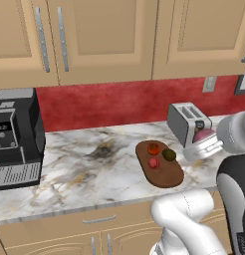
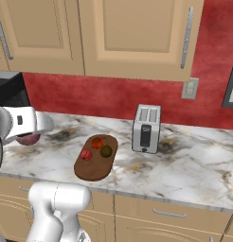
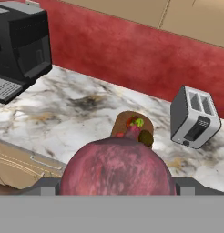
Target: Place the avocado, onion, tomato, and bell pepper on the cutting board.
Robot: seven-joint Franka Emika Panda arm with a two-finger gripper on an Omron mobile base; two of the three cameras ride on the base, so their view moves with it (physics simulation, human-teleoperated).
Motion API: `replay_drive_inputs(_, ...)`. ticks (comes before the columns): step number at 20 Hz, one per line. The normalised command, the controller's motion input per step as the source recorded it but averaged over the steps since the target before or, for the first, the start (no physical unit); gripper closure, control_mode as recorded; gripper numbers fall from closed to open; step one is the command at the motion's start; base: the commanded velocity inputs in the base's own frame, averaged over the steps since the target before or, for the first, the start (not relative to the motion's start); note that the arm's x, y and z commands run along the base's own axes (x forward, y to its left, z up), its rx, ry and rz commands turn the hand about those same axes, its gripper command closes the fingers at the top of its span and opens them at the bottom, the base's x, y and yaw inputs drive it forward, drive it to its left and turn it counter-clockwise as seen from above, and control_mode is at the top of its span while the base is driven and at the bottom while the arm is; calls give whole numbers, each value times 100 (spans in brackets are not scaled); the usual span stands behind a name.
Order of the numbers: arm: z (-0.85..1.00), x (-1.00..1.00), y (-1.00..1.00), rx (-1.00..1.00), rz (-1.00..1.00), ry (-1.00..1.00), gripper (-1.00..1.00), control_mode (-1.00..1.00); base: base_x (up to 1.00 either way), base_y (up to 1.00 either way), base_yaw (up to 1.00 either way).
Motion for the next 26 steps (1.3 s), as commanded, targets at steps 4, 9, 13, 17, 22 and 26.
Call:
replay_drive_inputs(4,0,-4,-19,0,-7,11,100,-100,0,0,0)
replay_drive_inputs(9,-5,0,-24,0,-3,14,100,-100,0,0,0)
replay_drive_inputs(13,-21,0,-12,0,0,9,100,-100,0,0,0)
replay_drive_inputs(17,-33,0,-3,0,0,0,100,-100,0,0,0)
replay_drive_inputs(22,-33,3,-10,0,0,0,100,-100,0,0,0)
replay_drive_inputs(26,-23,7,-16,0,0,0,100,-100,0,0,0)
